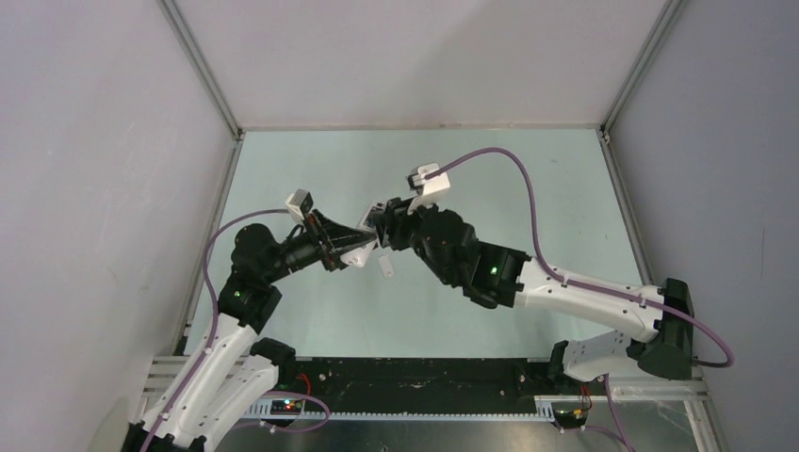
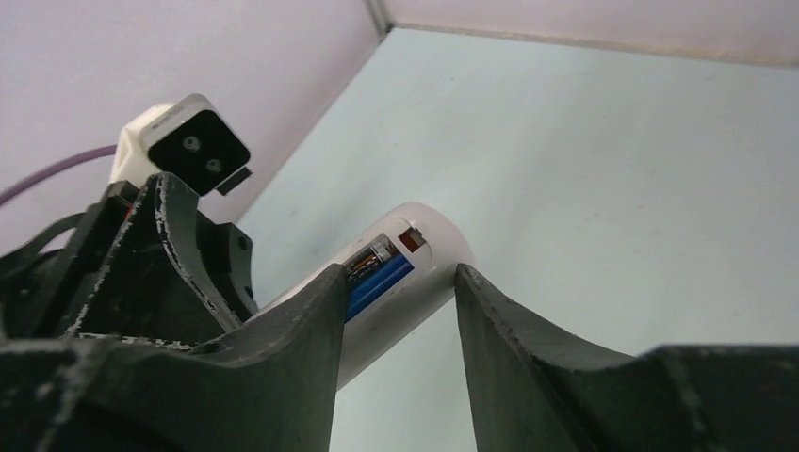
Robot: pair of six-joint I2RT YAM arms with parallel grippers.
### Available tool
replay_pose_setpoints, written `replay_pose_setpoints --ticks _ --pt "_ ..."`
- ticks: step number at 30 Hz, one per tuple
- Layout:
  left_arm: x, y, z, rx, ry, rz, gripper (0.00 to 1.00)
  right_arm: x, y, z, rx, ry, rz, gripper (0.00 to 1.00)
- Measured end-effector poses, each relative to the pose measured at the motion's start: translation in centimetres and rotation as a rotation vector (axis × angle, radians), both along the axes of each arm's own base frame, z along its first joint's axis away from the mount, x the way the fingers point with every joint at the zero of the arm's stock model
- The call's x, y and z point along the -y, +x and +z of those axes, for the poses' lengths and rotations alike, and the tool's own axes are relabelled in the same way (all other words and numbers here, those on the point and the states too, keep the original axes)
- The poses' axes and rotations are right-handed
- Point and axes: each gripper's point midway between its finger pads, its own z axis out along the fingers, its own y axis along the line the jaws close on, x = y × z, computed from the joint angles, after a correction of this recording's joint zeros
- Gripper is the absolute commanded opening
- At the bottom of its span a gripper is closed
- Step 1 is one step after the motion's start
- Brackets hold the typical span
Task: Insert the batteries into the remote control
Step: Load the battery into the remote control.
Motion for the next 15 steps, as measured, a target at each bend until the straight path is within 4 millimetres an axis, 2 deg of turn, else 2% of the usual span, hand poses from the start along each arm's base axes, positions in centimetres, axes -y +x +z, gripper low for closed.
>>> replay_pose_setpoints --ticks 6,9,15 --pt "0.1 0.3 0.6 0.069 0.003 -0.001 0.0 0.2 0.8 0.6 -0.104 0.119 0.118 0.62" --pt "0.2 0.1 1.1 0.11 0.007 -0.014 0.0 0.3 0.4 1.1 -0.138 0.162 0.167 0.69" --pt "0.3 -0.9 2.2 0.239 0.019 -0.057 0.0 0.8 -0.5 2.2 -0.206 0.244 0.239 0.76"
